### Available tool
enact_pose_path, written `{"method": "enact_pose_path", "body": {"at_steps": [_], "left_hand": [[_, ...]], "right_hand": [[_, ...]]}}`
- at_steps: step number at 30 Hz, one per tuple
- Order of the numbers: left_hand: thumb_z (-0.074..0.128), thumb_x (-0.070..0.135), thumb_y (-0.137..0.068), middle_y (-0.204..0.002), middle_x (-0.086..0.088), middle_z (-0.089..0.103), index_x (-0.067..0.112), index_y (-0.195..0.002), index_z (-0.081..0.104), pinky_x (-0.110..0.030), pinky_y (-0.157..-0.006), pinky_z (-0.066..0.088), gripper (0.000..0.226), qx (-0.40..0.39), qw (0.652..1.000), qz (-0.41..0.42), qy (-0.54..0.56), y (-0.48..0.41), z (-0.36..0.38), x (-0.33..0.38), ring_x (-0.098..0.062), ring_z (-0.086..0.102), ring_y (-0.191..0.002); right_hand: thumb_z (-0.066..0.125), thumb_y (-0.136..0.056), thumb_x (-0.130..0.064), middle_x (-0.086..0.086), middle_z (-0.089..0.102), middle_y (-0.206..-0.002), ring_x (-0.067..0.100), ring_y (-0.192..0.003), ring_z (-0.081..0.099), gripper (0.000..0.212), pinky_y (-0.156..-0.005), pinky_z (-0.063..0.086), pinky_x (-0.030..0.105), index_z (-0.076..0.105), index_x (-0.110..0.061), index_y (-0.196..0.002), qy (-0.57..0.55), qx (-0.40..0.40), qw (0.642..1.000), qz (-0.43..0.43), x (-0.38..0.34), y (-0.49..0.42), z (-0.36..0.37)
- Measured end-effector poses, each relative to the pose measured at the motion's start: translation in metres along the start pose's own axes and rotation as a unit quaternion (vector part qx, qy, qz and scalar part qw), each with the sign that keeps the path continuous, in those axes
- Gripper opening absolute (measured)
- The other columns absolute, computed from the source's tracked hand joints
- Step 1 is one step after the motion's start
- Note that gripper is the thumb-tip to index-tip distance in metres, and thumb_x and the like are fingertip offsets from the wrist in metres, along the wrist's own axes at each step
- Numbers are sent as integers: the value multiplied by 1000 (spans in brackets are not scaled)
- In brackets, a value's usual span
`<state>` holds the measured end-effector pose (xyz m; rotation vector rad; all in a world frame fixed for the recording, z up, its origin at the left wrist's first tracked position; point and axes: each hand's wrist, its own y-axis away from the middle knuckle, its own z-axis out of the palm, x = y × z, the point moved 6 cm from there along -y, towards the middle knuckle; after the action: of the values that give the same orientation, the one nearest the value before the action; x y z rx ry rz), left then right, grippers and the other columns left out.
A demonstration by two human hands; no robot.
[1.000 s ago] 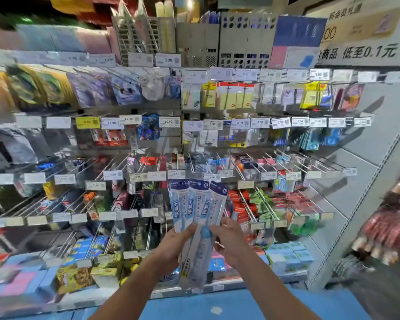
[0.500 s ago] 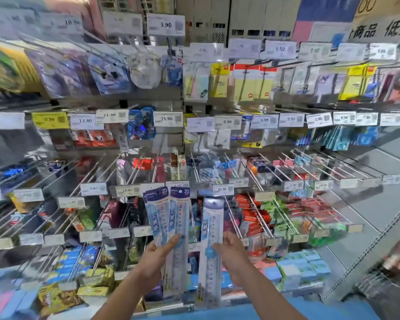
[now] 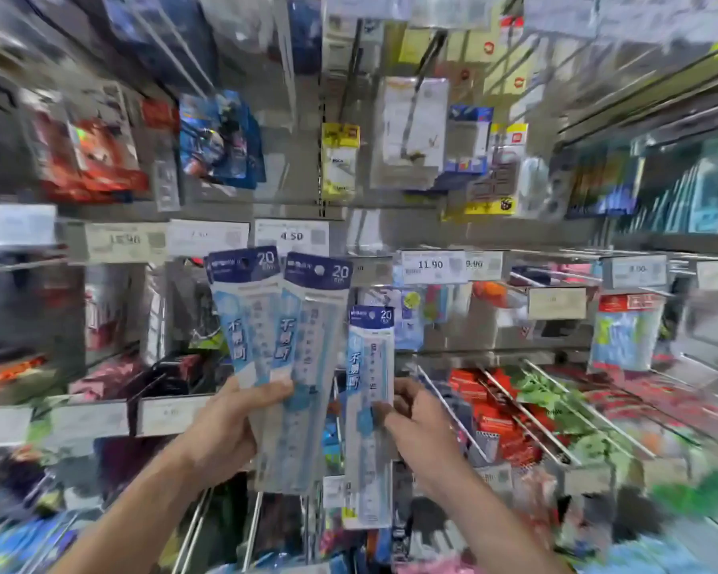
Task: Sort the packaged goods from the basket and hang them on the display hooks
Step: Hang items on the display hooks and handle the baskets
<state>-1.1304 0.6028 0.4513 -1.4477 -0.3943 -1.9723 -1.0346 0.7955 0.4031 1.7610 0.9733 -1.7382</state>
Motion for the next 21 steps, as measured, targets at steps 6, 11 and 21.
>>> {"method": "enact_pose_path", "body": {"at_steps": [6, 11, 21], "left_hand": [[98, 27, -37, -116, -14, 63, 11, -116, 66, -43, -92, 47, 86, -45, 993, 79, 71, -40, -10, 3, -28, 63, -89], [95, 29, -29, -117, -17, 50, 23, -121, 47, -42, -79, 52, 104, -65, 990, 101, 77, -59, -1, 11, -30, 57, -84], [58, 18, -73, -123, -18, 70, 10, -137, 61, -47, -75, 63, 65, -97, 984, 141, 50, -71, 47, 22, -29, 75, -90]], "right_hand": [[64, -98, -5, 2, 74, -102, 16, -91, 68, 17, -83, 58, 36, 62, -17, -110, 36, 16, 997, -72, 25, -32, -2], [63, -100, -8, -4, 59, -81, 11, -72, 55, 7, -60, 41, 19, 58, -12, -104, 63, 22, 991, -117, 14, -37, 0], [65, -98, -6, 4, 73, -95, 19, -88, 68, 11, -78, 55, 29, 65, -15, -104, 7, -1, 990, -138, 0, -54, -1]]}}
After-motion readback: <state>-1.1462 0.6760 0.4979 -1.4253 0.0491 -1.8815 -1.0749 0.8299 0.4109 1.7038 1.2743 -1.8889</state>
